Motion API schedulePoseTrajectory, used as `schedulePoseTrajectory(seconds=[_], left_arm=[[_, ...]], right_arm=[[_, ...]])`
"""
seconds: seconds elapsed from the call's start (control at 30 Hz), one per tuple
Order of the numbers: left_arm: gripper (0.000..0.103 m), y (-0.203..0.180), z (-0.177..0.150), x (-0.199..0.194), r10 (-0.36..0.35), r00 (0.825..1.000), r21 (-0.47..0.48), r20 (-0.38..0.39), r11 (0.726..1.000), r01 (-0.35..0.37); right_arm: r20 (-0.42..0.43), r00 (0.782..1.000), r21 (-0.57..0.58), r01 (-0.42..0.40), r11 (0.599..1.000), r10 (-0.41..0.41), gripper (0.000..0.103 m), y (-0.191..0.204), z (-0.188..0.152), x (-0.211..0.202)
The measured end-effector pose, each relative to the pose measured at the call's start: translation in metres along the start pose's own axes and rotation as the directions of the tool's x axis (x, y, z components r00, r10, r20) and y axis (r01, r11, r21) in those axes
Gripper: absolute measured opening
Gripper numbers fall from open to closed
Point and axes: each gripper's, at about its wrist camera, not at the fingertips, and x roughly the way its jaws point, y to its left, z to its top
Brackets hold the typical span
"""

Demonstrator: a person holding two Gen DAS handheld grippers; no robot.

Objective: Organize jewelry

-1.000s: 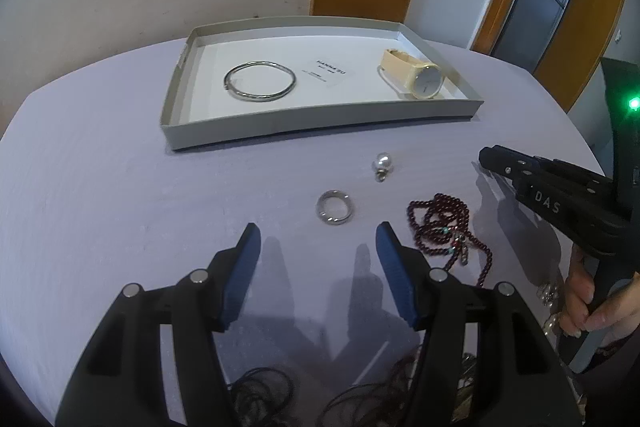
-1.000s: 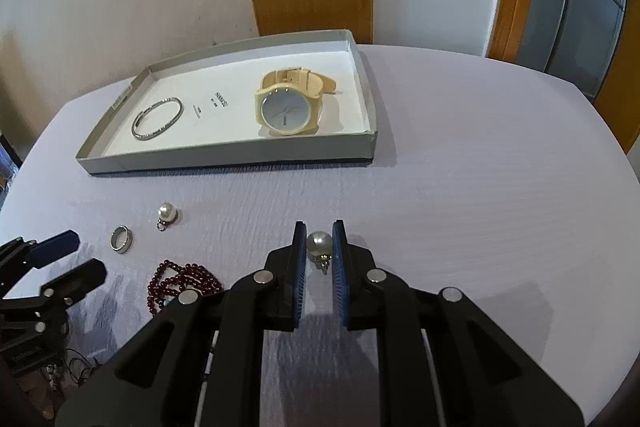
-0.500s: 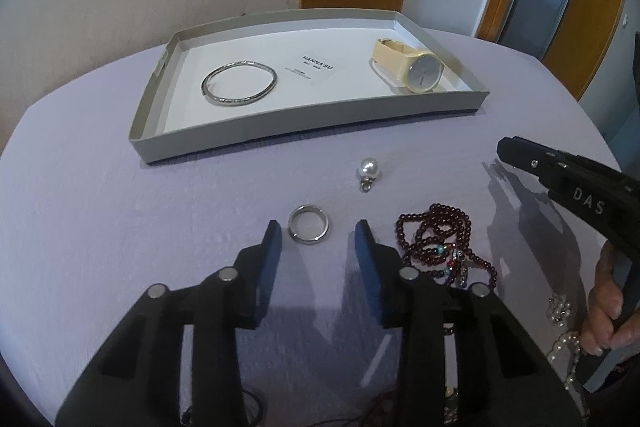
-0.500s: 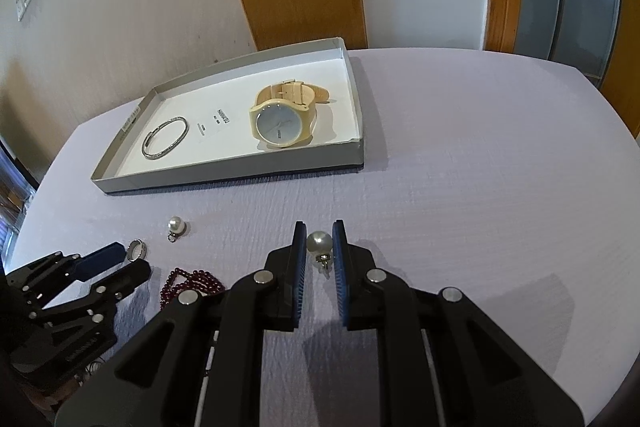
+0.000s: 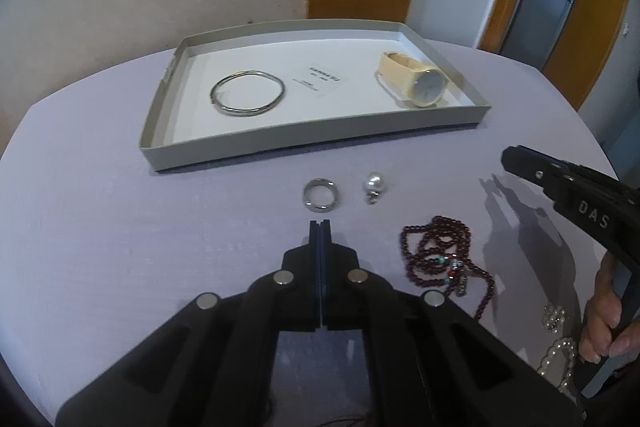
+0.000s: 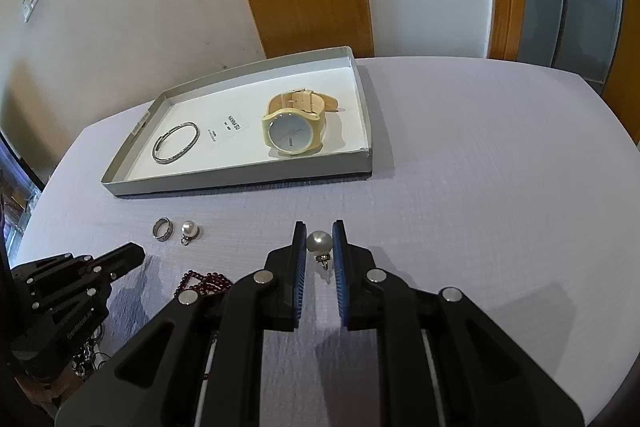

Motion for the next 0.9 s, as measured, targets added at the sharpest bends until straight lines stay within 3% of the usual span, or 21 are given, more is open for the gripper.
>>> schedulePoseTrajectory(seconds=[0.27,0.3,0.33,0.4,0.9], left_arm=[[0.003,0.004,-0.004,-0.003,0.000,1.000,0.009,0.000,1.000,0.000],[0.012,0.004,-0.002,-0.003,-0.008,1.000,0.002,0.001,1.000,0.008],[0.029,0.004,0.001,-0.002,-0.017,1.000,-0.005,0.002,1.000,0.017],[0.046,0.000,0.005,-0.001,-0.013,1.000,0.000,0.014,1.000,0.013],[0.042,-0.019,0.018,0.026,0.036,0.999,0.076,-0.006,0.997,-0.035]], right_arm=[[0.001,1.000,0.005,0.002,1.000,-0.002,0.014,0.001,0.001,0.001],[0.001,1.000,0.005,0.001,1.000,-0.001,0.014,0.000,0.001,0.002],[0.002,1.000,0.005,0.001,1.000,-0.001,0.014,0.001,0.001,0.001],[0.004,1.000,0.010,-0.001,1.000,0.001,0.014,-0.001,0.001,0.001],[0.008,1.000,0.040,-0.021,0.999,0.020,0.014,-0.008,0.002,0.001]])
